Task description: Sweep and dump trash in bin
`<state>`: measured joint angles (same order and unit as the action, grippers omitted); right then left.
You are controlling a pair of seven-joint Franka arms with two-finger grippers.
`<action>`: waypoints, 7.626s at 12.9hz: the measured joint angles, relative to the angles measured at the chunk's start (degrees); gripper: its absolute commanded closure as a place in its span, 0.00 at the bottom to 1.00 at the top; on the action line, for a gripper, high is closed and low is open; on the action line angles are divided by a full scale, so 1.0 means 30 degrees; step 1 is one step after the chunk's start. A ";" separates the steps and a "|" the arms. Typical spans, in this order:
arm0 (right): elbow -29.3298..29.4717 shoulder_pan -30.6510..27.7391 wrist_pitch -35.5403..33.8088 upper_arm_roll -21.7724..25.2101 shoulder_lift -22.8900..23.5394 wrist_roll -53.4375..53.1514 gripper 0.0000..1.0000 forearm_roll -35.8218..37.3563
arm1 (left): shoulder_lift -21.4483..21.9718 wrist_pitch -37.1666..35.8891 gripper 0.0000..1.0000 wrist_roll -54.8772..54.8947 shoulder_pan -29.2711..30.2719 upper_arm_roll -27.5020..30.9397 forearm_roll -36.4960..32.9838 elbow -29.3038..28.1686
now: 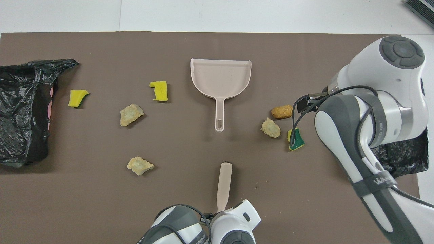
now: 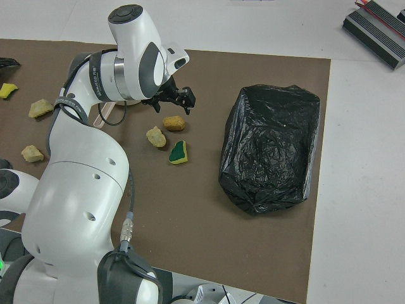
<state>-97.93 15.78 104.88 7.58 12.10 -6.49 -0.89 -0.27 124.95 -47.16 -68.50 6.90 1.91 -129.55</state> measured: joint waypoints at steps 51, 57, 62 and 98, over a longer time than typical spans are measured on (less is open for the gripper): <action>-0.0691 0.5604 0.2153 -0.0163 0.2480 1.0953 1.00 -0.1457 | -0.2289 -0.3206 1.00 0.9809 1.6200 0.0063 -0.1384 0.3714; -0.2279 0.6397 0.3579 -0.0196 0.1771 1.3120 1.00 -0.0592 | -0.1953 -0.1722 1.00 0.9566 1.6155 -0.0039 -0.1382 0.2541; -0.3046 0.7042 0.3937 -0.0199 0.1221 1.2606 1.00 0.0705 | -0.1961 -0.1106 1.00 0.9467 1.3327 -0.0385 -0.0029 0.2307; -0.3993 0.7215 0.4502 -0.0196 0.0726 1.1608 1.00 0.0753 | -0.5099 -0.7026 1.00 1.3980 1.0432 -0.0354 0.1456 0.8802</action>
<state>-109.91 37.43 118.39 6.99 14.28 28.33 1.37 -15.56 103.87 -5.22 -37.21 5.83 6.28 -103.14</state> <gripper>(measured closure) 0.678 0.744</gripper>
